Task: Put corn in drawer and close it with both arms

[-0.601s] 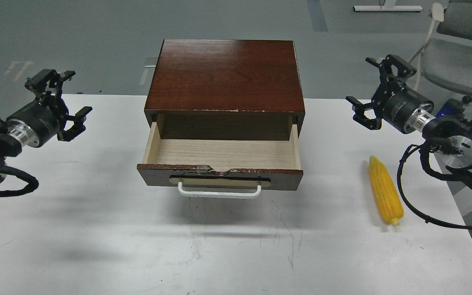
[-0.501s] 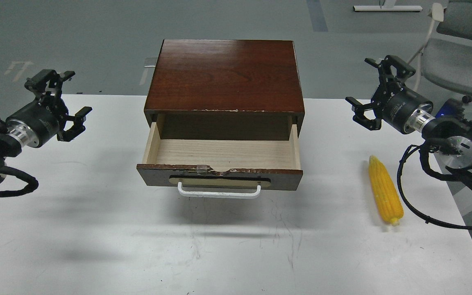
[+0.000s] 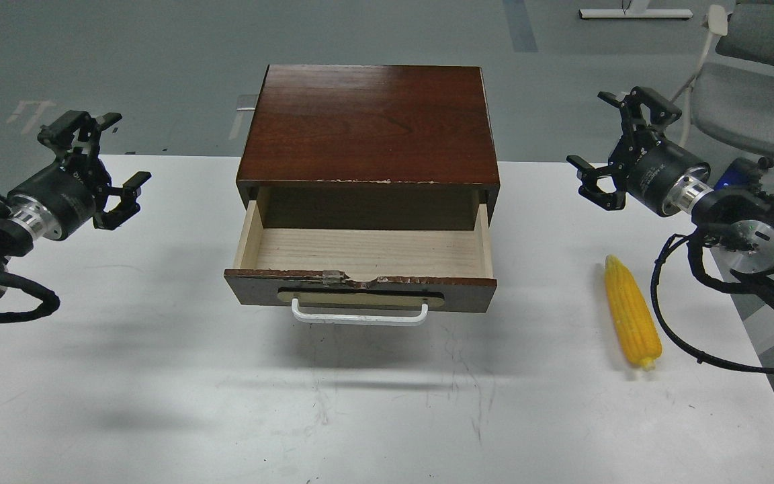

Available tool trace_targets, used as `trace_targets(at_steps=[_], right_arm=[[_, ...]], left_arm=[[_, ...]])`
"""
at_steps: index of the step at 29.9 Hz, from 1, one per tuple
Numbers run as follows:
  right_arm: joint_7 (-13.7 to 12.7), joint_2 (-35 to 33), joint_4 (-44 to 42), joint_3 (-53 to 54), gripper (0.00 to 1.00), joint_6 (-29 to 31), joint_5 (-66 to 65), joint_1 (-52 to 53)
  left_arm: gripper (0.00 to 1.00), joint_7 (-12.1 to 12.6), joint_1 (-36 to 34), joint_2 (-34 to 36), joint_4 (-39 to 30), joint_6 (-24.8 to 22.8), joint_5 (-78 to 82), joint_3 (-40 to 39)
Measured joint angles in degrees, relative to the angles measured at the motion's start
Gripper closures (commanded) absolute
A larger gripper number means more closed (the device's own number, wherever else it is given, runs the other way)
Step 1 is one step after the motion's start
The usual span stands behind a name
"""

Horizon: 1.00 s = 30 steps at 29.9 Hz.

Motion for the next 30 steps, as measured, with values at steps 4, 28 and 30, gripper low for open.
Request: trace_targets(at_steps=[4,28,30], right_arm=[[0.0,0.0,0.0,0.0,0.00,0.0,0.0,-0.2],[-0.3,-1.1,-0.6,-3.7,0.00,-0.3,-3.1,1.0],[-0.3,-1.2,-0.6,-3.7,0.00,-0.3,-3.1,1.1]], left_arm=[[0.02,0.1,0.1,0.1,0.0,-0.9,0.1,0.5],[0.02,0.2,0.1,0.4,-0.1,-1.3,0.1,0.6],[0.02,0.2,0.1,0.4,-0.1,-1.3,0.1,0.7]])
